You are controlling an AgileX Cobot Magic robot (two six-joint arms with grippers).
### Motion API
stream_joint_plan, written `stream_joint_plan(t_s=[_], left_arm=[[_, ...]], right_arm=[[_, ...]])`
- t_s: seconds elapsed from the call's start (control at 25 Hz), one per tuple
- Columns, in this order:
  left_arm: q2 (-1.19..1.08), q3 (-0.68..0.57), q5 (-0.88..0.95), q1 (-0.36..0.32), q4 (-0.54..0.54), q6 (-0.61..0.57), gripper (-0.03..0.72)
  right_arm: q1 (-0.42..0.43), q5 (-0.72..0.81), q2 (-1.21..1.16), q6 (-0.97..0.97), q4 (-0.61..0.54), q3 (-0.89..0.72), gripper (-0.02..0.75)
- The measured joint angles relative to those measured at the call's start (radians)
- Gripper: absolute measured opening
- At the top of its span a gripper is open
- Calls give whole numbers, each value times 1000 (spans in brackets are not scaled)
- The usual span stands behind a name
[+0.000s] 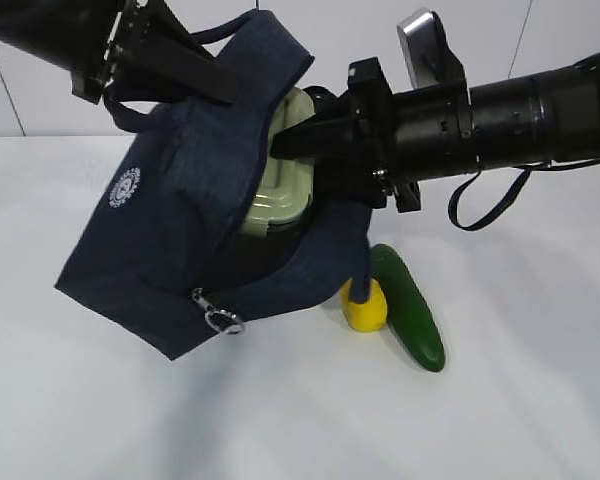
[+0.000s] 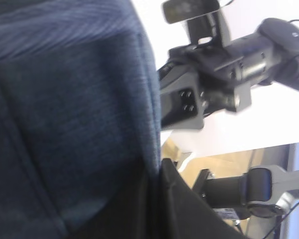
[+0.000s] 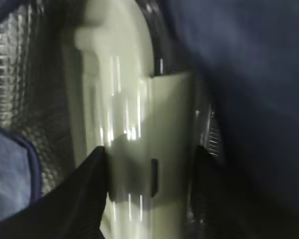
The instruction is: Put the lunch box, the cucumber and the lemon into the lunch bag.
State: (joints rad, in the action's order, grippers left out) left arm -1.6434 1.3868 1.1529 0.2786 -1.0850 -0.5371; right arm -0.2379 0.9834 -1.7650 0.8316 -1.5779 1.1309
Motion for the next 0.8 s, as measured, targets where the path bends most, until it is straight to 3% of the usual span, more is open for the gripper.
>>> stream_joint_plan(t_s=[0.32,0.8], left_arm=[[-23,0,-65,1,-32,-20,-6],[-132,0,-103,1,-54,-61,-6]], right_arm=[[-17,-14,-44,15,-26,14,375],[-55,-20,-218,94,-158,51,375]])
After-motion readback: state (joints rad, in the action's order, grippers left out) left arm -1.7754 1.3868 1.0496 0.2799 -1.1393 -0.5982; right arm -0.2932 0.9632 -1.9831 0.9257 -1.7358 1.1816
